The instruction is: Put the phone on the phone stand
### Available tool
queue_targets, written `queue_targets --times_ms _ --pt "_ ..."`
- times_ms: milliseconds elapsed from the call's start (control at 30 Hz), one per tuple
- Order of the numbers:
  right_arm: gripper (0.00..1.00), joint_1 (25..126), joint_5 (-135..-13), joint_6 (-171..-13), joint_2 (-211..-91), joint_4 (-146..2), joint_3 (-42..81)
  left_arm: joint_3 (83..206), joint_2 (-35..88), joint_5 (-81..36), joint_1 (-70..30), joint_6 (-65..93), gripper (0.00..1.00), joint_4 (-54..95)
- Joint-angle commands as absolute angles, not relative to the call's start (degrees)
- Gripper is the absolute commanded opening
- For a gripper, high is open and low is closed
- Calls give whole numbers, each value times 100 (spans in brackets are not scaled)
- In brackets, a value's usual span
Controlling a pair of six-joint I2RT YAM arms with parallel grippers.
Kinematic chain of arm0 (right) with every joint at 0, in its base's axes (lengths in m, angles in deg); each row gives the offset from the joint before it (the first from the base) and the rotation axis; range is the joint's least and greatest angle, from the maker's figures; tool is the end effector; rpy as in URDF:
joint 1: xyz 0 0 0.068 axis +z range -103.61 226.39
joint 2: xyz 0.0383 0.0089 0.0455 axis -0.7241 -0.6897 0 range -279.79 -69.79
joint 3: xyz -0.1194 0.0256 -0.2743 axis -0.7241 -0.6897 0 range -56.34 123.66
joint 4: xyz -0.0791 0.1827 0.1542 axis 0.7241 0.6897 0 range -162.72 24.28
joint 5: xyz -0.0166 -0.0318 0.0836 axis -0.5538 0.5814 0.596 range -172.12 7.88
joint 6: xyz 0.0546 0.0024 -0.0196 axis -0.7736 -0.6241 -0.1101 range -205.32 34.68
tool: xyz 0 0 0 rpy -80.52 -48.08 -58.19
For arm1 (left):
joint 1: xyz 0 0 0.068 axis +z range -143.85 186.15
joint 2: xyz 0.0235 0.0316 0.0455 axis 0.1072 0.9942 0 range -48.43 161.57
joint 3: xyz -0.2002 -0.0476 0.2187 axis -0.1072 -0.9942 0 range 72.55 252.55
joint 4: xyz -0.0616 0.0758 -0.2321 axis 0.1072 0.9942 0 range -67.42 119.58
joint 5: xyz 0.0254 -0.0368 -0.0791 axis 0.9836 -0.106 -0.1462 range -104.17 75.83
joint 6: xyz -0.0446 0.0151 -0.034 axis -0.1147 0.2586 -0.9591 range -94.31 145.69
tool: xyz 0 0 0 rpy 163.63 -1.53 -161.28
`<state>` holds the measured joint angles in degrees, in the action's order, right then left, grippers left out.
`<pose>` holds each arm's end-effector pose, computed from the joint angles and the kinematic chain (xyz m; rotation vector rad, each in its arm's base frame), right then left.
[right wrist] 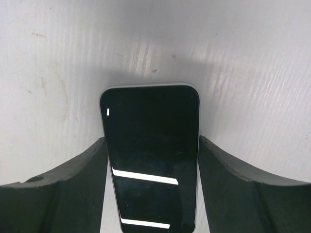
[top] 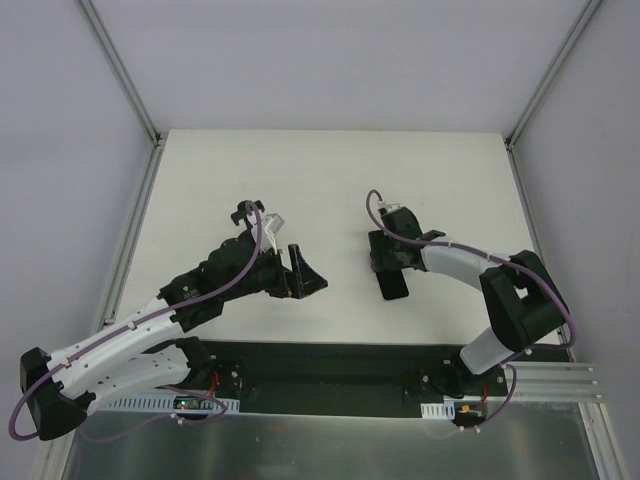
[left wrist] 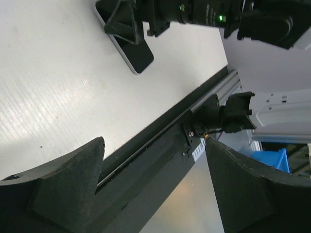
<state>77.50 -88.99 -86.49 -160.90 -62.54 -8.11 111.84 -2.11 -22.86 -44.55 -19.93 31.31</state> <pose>0.2661 0.1546 0.1978 -0.5946 2.4173 0.0878 0.1023 -0.1349 0.3244 0.2087 2.0462 -1.2617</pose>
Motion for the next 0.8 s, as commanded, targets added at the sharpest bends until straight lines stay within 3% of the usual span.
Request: queue_targets --times_ms 0,167,400,767 --pt "1 7786 -8546 -8567 -15541 -6637 -1177 11246 -247 -1681 -4500 -2089 84 2794" --pt "1 7786 -8292 -8383 -15154 -7165 -1537 11324 305 -1768 -4500 -2133 85 2566" --pt "1 7786 -7799 -8374 -14890 -7798 -1863 11562 1229 -1856 -4439 -2334 77 2023" --pt "1 7786 -7141 -8277 -13915 -8958 -2593 12115 3038 -3122 -3876 -2555 73 896"
